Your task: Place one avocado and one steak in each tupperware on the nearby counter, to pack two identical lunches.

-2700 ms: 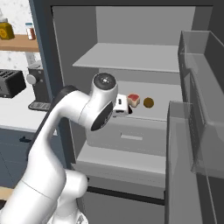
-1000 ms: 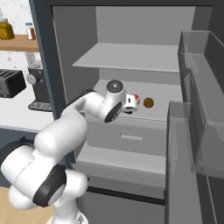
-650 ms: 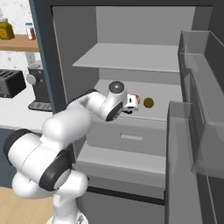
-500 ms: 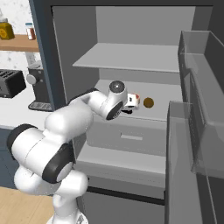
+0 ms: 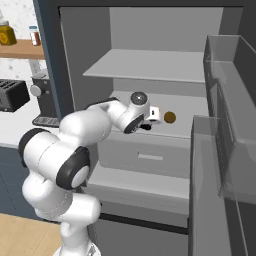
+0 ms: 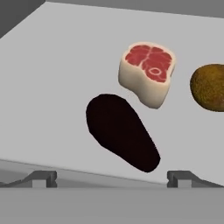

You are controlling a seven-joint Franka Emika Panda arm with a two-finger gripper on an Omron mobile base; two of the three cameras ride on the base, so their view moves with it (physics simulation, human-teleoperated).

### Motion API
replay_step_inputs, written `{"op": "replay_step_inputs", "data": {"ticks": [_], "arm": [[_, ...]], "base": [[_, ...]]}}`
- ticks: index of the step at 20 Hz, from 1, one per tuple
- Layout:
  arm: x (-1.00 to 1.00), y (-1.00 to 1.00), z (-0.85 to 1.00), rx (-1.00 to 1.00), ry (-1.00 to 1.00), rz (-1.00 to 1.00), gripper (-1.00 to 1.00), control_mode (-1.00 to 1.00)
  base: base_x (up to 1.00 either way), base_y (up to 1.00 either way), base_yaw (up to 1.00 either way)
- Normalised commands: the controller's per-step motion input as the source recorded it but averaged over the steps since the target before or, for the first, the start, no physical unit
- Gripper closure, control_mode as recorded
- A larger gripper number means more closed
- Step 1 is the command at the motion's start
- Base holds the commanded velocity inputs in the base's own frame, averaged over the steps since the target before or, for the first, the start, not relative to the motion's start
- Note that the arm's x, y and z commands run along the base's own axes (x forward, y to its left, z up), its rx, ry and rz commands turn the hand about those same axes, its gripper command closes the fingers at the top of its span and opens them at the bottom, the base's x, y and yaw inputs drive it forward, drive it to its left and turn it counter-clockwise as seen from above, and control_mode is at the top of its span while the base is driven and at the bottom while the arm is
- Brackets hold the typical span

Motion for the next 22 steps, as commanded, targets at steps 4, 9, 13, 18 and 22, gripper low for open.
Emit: {"op": "replay_step_inputs", "data": {"ticks": [4, 9, 13, 18, 22], "arm": [[0.19, -0.11, -0.18, 0.02, 0.00, 0.00, -1.00, -1.00], [0.24, -0.06, -0.24, 0.00, 0.00, 0.00, -1.00, -1.00], [0.29, -0.06, -0.22, 0.00, 0.00, 0.00, -1.00, -1.00], [0.17, 0.00, -0.35, 0.00, 0.00, 0.00, 1.00, -1.00], [0.15, 0.07, -0.56, 0.00, 0.00, 0.00, 1.00, -1.00]], "base": [[0.00, 0.00, 0.00], [0.00, 0.00, 0.00], [0.00, 0.00, 0.00], [0.00, 0.00, 0.00], [0.00, 0.00, 0.00]]}}
